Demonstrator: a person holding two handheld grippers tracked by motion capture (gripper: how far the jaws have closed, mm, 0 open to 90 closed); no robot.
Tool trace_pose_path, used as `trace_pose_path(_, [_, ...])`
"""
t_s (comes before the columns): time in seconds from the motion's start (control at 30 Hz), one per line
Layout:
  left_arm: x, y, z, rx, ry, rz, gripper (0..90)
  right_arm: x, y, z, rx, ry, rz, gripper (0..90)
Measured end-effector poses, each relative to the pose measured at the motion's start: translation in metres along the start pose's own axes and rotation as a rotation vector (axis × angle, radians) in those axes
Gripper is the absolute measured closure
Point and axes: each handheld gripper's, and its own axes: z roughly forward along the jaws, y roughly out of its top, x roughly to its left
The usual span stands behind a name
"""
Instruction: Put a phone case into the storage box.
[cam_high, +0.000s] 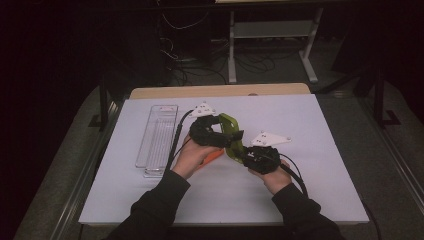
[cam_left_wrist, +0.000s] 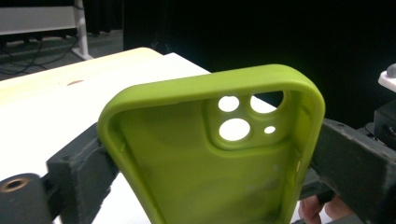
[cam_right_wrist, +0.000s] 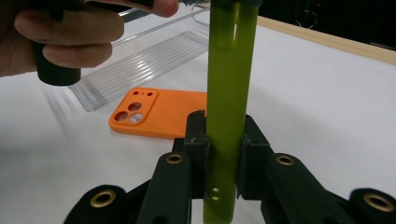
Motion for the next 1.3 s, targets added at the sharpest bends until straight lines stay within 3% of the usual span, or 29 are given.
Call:
trace_pose_path(0.23, [0.003, -0.001, -0.001, -0.019, -0.007, -0.022, 12.1, 0.001, -0.001, 0.001, 0.010, -0.013, -0.028, 76.2])
trace_pose_path(0.67, [0.006, -0.003, -0.006, 0.016, -0.032, -0.041, 14.0, 0.004, -0.002, 0.004, 0.032, -0.002, -0.050, 76.0])
trace_pose_path(0.83, [0.010, -0.010, -0.011, 0.007, -0.029, -0.038, 14.7, 0.006, -0.003, 0.007, 0.044, 0.001, -0.059, 75.4])
trace_pose_path(0.97, [0.010, -0.013, -0.010, 0.005, -0.022, -0.034, 15.1, 0.006, -0.004, 0.010, 0.065, 0.011, -0.043, 70.2])
trace_pose_path(1.03, [0.010, -0.012, -0.013, -0.007, -0.002, -0.015, 15.2, 0.004, -0.004, 0.010, 0.062, 0.015, -0.040, 64.3])
trace_pose_path(1.2, [0.014, -0.012, -0.019, -0.021, 0.018, -0.030, 15.3, 0.000, -0.002, 0.005, 0.064, 0.002, -0.023, 48.6])
trace_pose_path(1.3, [0.017, -0.012, -0.021, -0.019, 0.032, -0.022, 15.3, -0.003, -0.003, 0.003, 0.080, -0.001, -0.040, 42.6])
